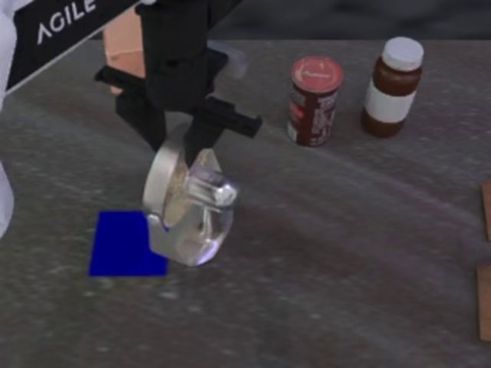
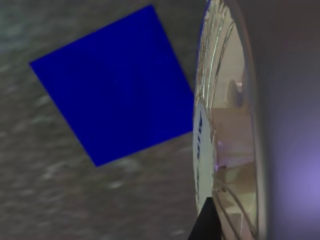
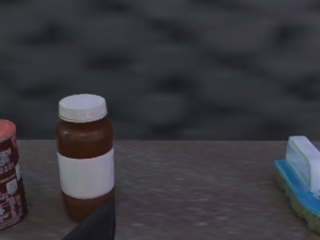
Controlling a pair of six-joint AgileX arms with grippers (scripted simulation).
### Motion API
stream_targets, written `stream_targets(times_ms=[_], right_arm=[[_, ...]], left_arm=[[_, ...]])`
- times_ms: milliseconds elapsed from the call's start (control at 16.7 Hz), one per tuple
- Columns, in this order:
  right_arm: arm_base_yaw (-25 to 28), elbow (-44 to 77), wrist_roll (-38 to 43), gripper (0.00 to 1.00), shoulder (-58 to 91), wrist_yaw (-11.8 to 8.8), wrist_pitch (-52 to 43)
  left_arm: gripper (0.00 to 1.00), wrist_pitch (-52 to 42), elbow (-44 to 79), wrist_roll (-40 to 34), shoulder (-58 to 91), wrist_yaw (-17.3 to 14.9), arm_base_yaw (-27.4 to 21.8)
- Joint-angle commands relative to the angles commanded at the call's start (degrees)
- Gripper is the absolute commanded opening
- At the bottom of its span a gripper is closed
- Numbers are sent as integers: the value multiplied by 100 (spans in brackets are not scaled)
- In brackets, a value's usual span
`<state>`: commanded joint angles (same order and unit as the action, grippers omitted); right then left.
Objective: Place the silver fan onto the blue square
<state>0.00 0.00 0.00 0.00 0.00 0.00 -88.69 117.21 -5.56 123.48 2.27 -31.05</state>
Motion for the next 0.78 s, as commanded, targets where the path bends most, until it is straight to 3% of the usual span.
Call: stream_targets(times_ms=[180,420,780], right_arm=[[0,0,0,100,0,0,0],[0,0,0,100,0,0,0],[0,0,0,100,0,0,0]], left_arm=[[0,-134,-357,-1433,-286,156,148],[0,-117,-860,-3946,-792,261,390],[0,240,-1614,-7770,-1489,114,761]])
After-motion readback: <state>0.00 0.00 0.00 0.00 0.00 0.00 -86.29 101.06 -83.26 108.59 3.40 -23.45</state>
